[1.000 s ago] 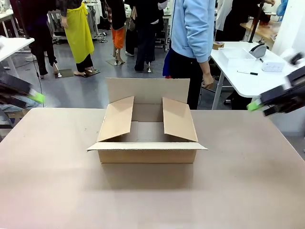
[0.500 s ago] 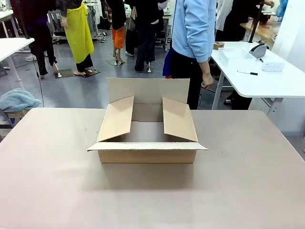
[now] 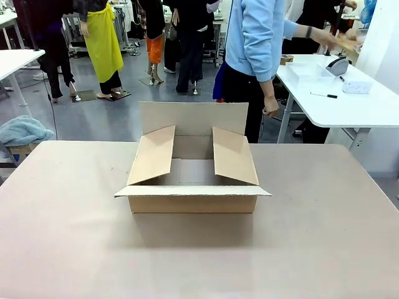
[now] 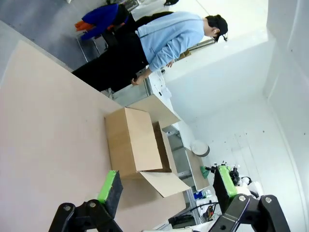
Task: Pack the gift set into the box.
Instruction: Place both hands on the side flaps of the Package Box and spread them outward.
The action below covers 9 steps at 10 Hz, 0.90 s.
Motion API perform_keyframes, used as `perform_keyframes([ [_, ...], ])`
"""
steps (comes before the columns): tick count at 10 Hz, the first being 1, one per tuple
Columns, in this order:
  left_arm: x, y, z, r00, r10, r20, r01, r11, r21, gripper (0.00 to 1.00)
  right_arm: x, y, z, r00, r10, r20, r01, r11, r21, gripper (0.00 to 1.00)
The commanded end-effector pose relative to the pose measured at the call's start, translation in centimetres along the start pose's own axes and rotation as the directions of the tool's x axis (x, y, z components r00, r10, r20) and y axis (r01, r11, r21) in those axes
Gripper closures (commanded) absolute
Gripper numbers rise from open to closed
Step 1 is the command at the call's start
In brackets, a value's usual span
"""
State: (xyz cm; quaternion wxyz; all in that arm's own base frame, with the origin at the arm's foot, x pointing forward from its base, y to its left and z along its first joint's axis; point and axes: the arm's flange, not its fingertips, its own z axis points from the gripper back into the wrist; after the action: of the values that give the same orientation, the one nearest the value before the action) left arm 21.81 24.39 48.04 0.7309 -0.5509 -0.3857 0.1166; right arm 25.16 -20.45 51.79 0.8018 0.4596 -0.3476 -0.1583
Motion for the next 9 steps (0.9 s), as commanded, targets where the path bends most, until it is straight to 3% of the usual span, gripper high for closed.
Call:
perform_keyframes([
  [1,0.0,-0.2,0.5,1.000,-0.025,0.009,0.025,1.000,-0.003,0.00,0.0,-0.2,0.4,1.000,0.023,0.013,-0.023,1.000,0.020,0.00],
  [2,0.0,0.0,0.0,1.000,0.000,0.000,0.000,1.000,0.000,0.00,0.0,0.0,0.0,1.000,0.000,0.000,0.000,1.000,0.000,0.00],
  [3,0.6,-1.1,-2.0,0.998,-0.021,-0.062,0.022,1.000,0.016,0.00,0.1,1.8,-1.7,0.997,0.061,-0.041,-0.063,0.996,-0.064,0.00],
  [4,1.3,-3.1,-5.3,0.985,-0.061,-0.161,0.065,0.998,0.021,0.00,0.4,5.1,-4.6,0.976,0.187,-0.114,-0.197,0.977,-0.087,0.00],
  [6,2.0,-8.9,-13.7,0.911,-0.199,-0.360,0.227,0.973,0.038,0.00,0.3,13.0,-11.8,0.858,0.457,-0.233,-0.481,0.875,-0.058,0.00],
  [7,1.1,-12.2,-19.1,0.811,-0.278,-0.515,0.327,0.945,0.005,0.00,-0.9,16.9,-16.1,0.753,0.587,-0.297,-0.610,0.792,0.021,0.00],
  [9,-2.3,-16.5,-28.0,0.611,-0.336,-0.717,0.477,0.879,-0.006,0.00,-4.6,20.4,-23.4,0.549,0.748,-0.374,-0.740,0.642,0.198,0.00],
])
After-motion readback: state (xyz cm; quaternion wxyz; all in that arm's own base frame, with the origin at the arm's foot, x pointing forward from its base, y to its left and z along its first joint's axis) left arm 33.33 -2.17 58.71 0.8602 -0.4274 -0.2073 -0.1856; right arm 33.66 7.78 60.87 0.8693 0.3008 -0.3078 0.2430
